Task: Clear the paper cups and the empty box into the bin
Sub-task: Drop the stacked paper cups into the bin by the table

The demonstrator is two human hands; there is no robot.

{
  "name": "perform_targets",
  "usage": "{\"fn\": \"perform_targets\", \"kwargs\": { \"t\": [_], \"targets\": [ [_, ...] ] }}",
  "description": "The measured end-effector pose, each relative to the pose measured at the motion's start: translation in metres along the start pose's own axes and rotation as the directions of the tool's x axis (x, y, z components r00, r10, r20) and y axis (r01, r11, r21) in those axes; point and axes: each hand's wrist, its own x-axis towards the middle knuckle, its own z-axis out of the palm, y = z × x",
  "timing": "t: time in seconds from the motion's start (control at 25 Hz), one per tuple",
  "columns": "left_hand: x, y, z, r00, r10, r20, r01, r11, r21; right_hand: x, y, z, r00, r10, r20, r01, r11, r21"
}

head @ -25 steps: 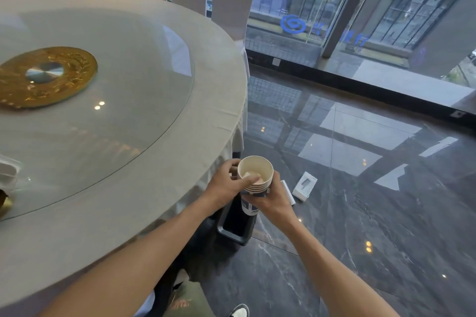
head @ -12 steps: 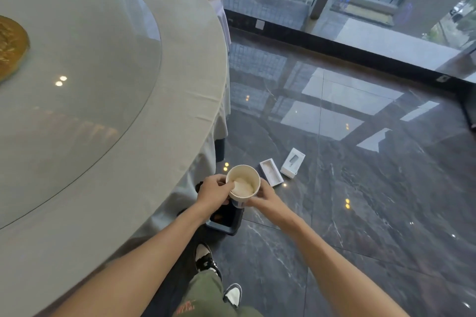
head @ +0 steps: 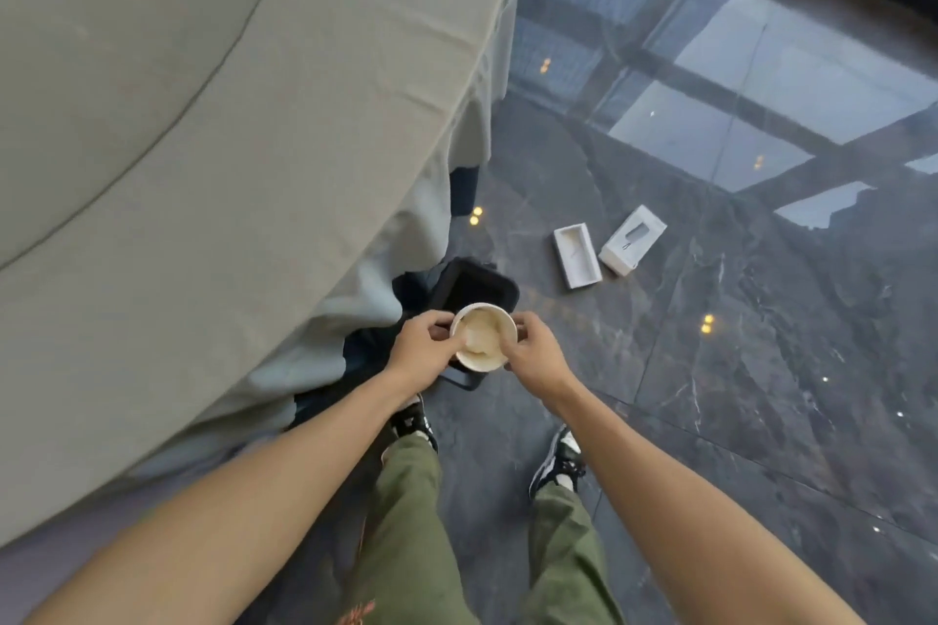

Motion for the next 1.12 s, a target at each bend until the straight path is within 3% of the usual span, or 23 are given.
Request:
{"fn": "perform_targets", "kwargs": {
  "t": [0.16, 0.4, 0.72, 0.88, 1.12],
  "targets": [
    [0.047, -0.056, 0.024, 0.996, -0.054, -0.067, 0.055, 0.998, 0.016, 0.061, 0.043, 0.037, 0.999, 0.038, 0.016, -0.036, 0.993, -0.11],
    [0.107, -0.118, 0.057, 0.988, -0.146, -0.051, 0.149, 0.987, 0.054, 0.129, 0.09, 0.072, 0.99, 0.129, 0.066, -0.108, 0.962, -0.252],
    [0.145, -0.14, 0.067, 0.98, -0.198, 0.005, 0.197, 0.975, 0.1, 0.16, 0.109, 0.093, 0.954, 0.207, 0.215, -0.125, 0.932, -0.339],
    [0.158, -0.146, 0.066, 0.972, -0.228, 0.049, 0.221, 0.968, 0.117, 0.164, 0.113, 0.094, 0.936, 0.186, 0.3, -0.061, 0.922, -0.382],
    [0.131, -0.124, 0.055, 0.982, -0.182, 0.051, 0.162, 0.95, 0.269, 0.134, 0.1, 0.059, 0.94, 0.142, 0.311, 0.032, 0.869, -0.494]
  ]
}}
